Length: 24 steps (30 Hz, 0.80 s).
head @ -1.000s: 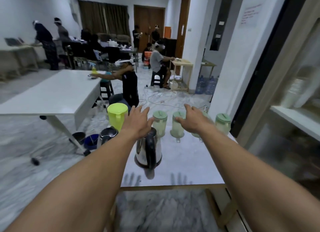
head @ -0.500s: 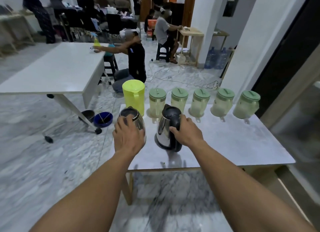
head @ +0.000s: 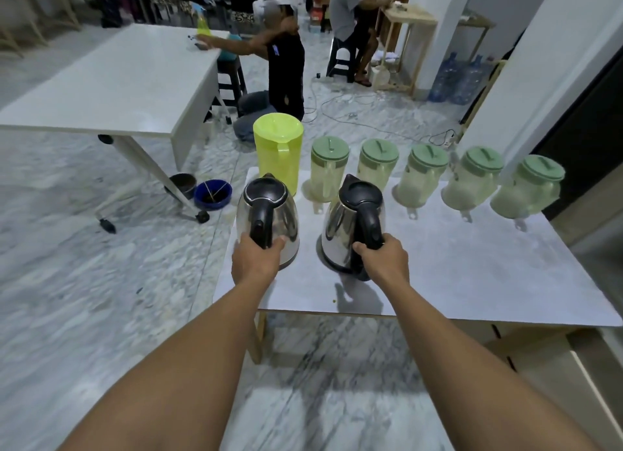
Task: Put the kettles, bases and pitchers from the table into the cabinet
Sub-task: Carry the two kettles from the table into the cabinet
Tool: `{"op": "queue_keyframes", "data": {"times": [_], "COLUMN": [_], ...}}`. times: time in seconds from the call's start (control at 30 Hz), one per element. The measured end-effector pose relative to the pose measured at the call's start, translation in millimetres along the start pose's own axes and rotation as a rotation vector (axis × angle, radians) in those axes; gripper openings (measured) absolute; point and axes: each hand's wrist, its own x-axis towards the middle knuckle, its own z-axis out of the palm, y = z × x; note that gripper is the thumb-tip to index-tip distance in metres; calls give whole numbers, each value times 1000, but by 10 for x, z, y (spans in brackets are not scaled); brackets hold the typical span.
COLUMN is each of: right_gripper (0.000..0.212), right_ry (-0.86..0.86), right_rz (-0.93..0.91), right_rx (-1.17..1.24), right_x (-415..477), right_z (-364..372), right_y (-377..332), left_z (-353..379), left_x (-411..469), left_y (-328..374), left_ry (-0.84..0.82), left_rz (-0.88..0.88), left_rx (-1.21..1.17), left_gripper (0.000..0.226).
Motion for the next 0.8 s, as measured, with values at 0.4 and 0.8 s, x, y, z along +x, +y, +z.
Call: {"op": "queue_keyframes", "data": {"times": [0.4,0.8], "right_gripper": [30,31], "right_ry": [51,215], "right_rz": [54,-25], "right_rx": [384,426], "right_x": [235,38], "right_z": [278,-44], "right_y": [99,-187], "left_z": [198,-85], "left_x": [164,-140], "left_y": [-121,261], "left_ry": [76,107], "left_rz": [10,122], "left_rx": [-262,-252], "left_gripper": [24,10]}}
